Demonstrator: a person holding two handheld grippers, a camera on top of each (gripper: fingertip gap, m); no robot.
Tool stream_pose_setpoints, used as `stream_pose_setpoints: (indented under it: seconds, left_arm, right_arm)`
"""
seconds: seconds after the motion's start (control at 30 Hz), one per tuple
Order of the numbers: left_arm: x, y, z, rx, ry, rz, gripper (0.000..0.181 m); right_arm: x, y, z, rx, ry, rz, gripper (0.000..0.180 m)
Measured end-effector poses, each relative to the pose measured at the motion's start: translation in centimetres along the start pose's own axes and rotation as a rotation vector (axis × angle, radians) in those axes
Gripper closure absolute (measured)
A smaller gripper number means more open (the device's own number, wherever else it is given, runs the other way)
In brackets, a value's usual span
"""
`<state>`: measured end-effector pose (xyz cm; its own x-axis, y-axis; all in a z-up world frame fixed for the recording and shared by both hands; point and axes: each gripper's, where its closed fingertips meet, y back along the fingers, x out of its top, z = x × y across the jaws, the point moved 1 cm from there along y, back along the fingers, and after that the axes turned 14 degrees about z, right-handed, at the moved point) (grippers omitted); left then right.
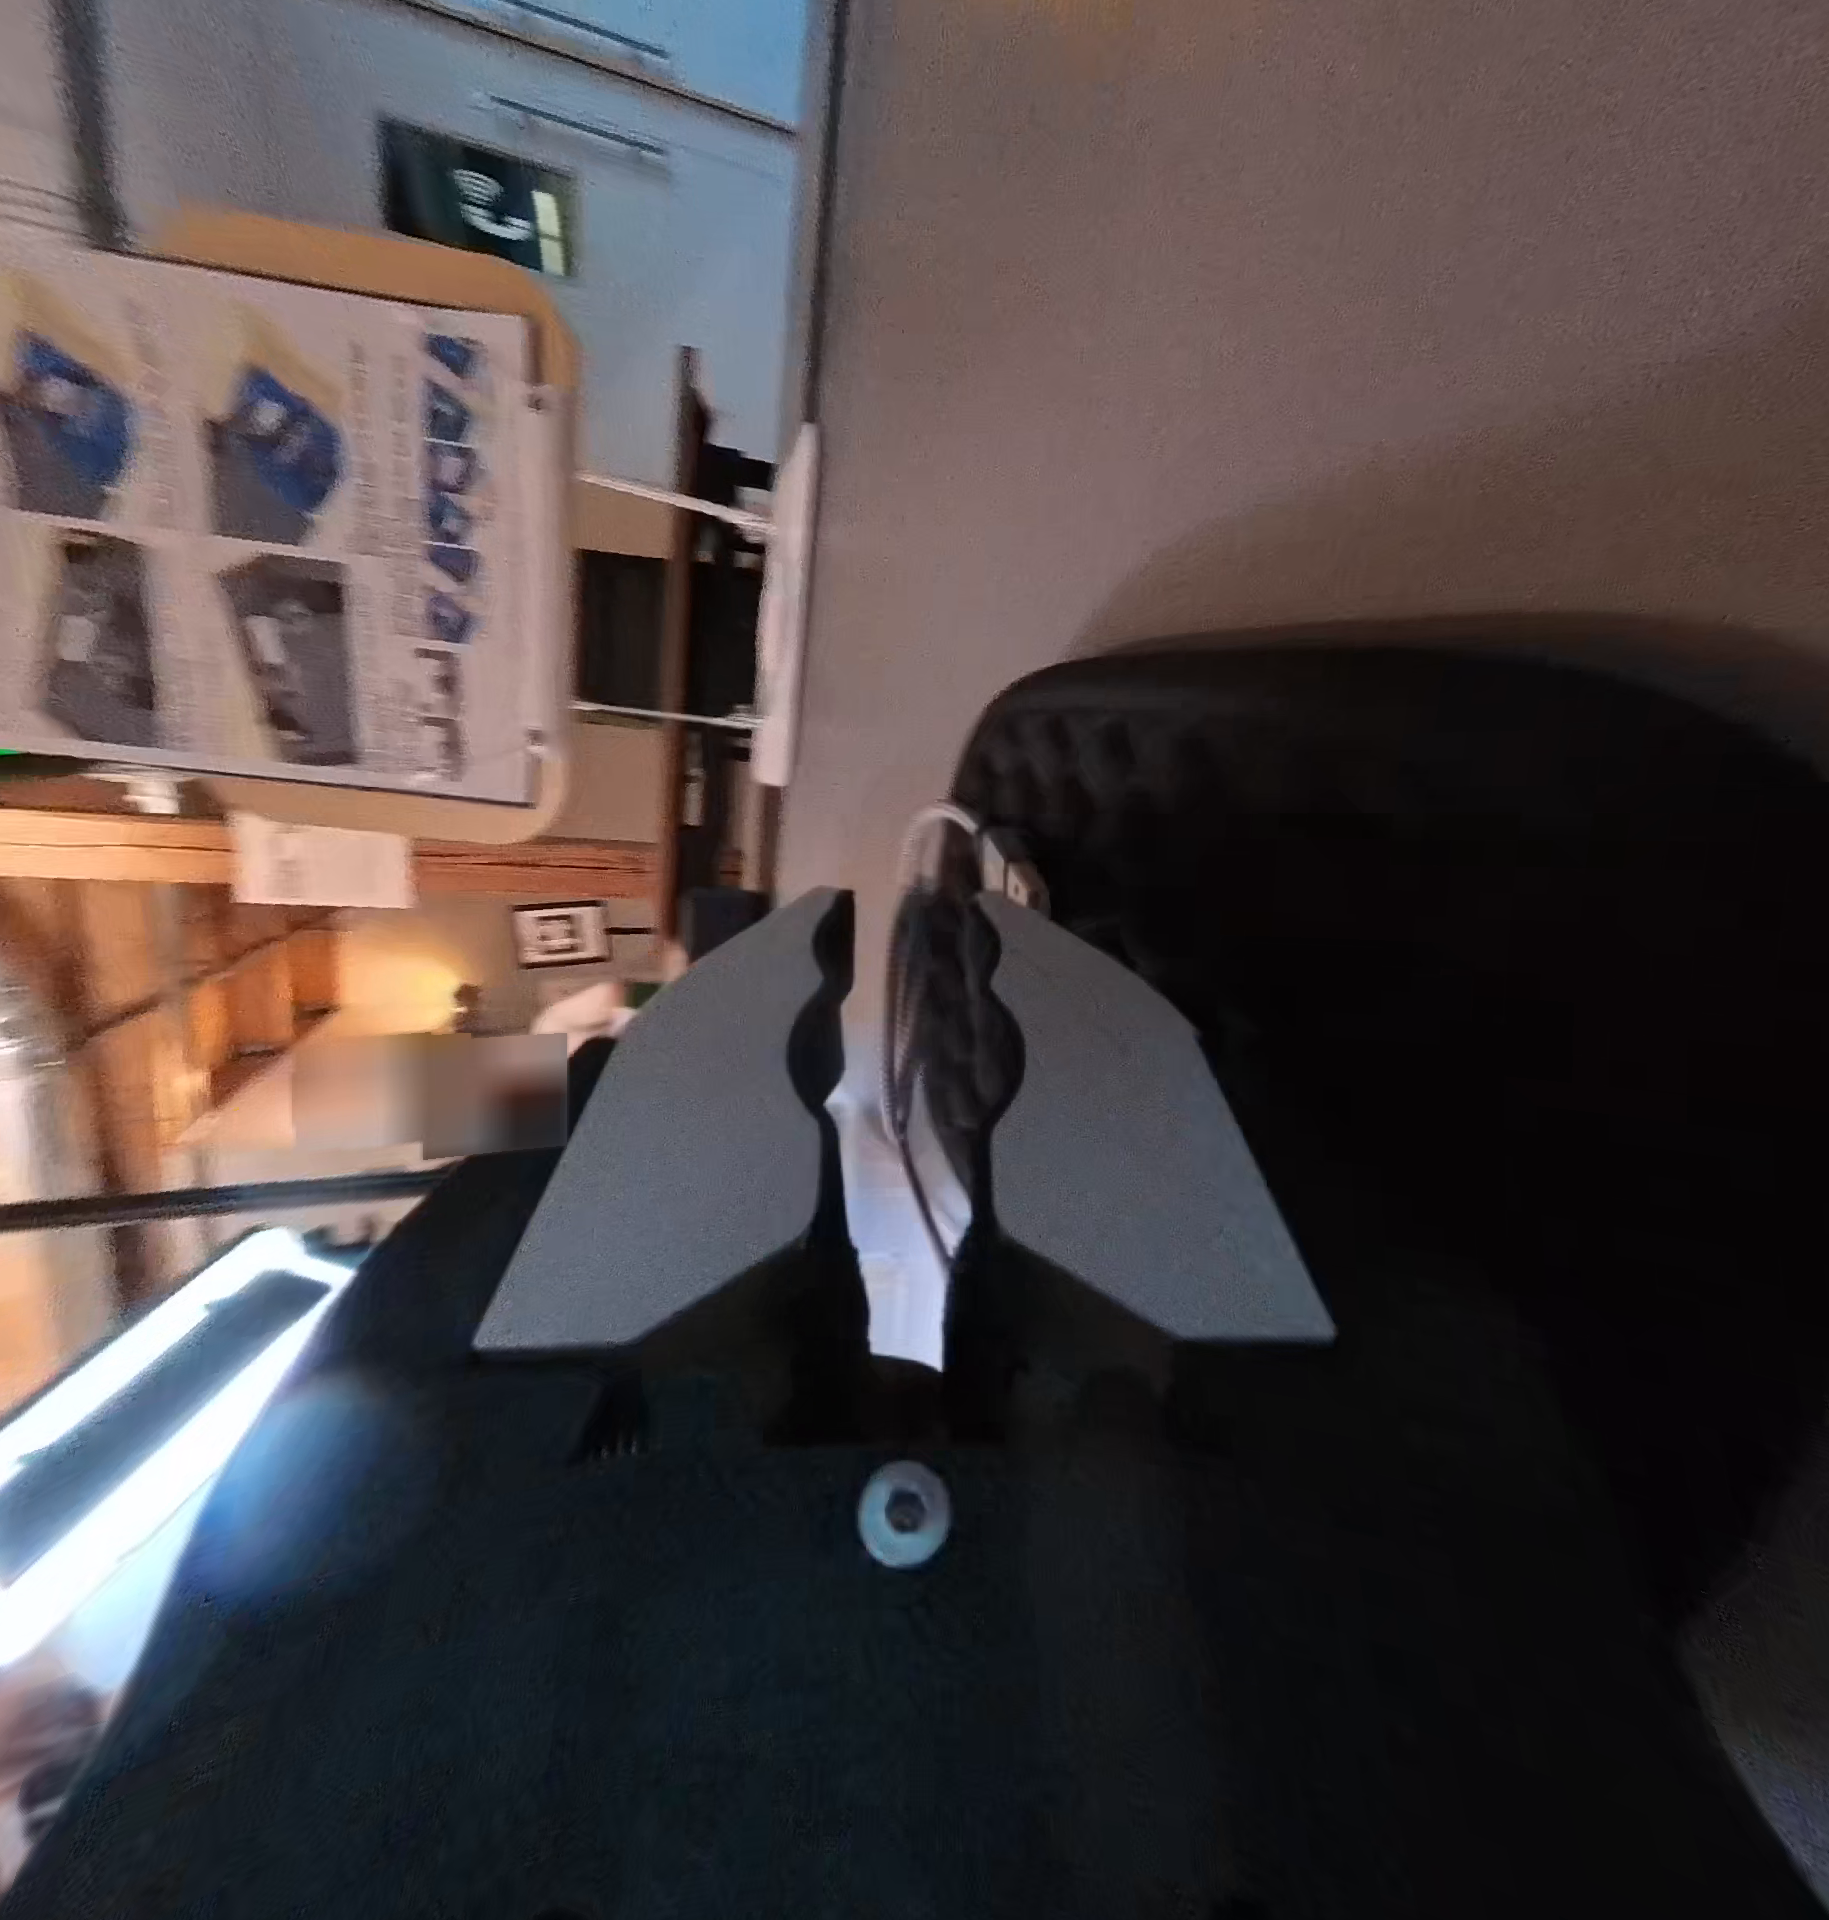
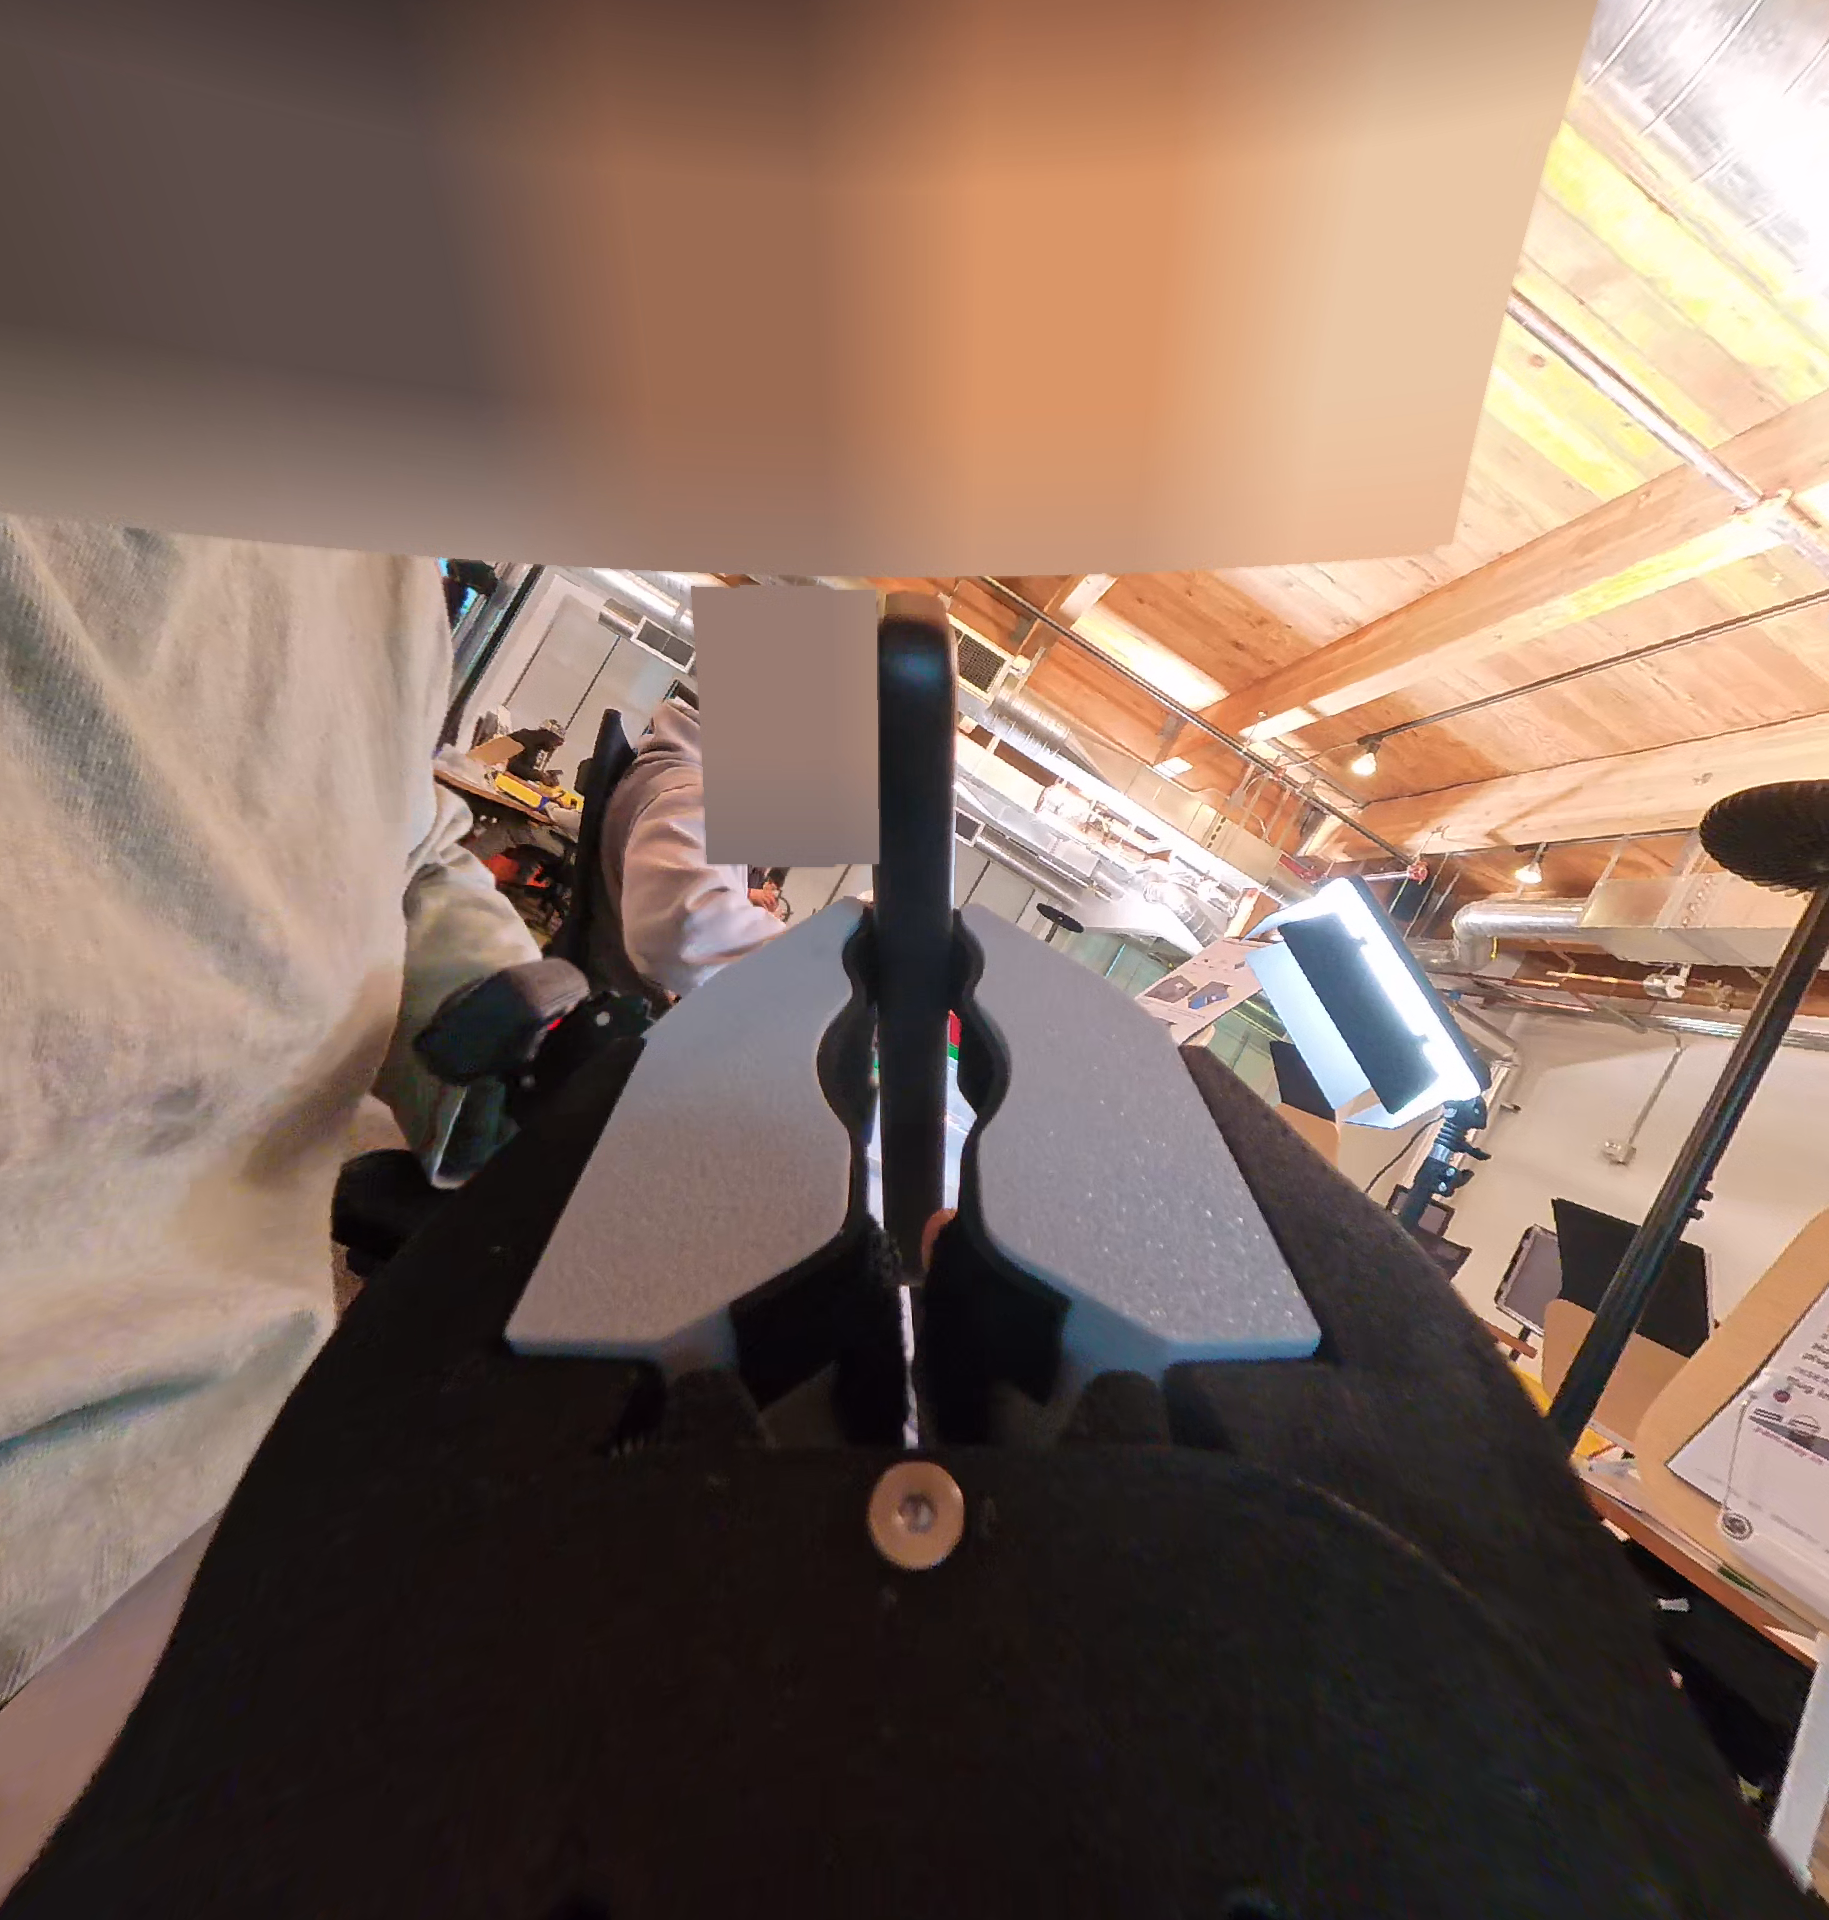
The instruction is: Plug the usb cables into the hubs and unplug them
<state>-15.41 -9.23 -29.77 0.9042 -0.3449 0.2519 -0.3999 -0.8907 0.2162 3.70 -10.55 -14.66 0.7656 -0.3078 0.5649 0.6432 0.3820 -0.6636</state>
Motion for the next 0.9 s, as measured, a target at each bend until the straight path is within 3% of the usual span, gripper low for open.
stream_pose_setpoints:
  seconds: [0.13, 0.3, 0.4, 0.57, 0.67, 0.83, 0.9]
  left_arm:
    - [-0.6, 1.7, 0.7, -0.293, 0.185, 0.001, 0.15]
    - [-0.9, 0.8, -5.1, -0.462, 0.309, 0.099, 0.152]
    - [-1.6, -1.3, -6.3, -0.72, 0.217, 0.184, 0.154]
    - [-5.7, -6.1, -4.7, -1.141, 0.154, 0.093, 0.162]
    - [-7.2, -8.3, -3.2, -1.261, 0.129, 0.061, 0.162]
    - [-9.1, -8.4, -0.6, -1.429, 0.079, 0.004, 0.159]
    - [-9.5, -8.3, -0.3, -1.453, 0.053, -0.038, 0.171]
  right_arm:
    - [-0.2, -0.2, -0.1, 0.005, -0.004, -0.002, 0.168]
    - [-0.3, -0.3, 0.1, 0.003, -0.023, 0.017, 0.168]
    - [-0.1, -0.3, -0.1, 0.005, -0.013, 0.014, 0.168]
    - [0.5, 0.1, 0.3, -0.01, -0.001, 0.024, 0.168]
    - [0.9, 0.5, 0.5, -0.021, 0.007, 0.023, 0.168]
    - [1.1, 0.7, 0.6, -0.025, 0.008, 0.027, 0.167]
    - [1.0, 0.6, 0.4, -0.019, 0.008, 0.02, 0.167]
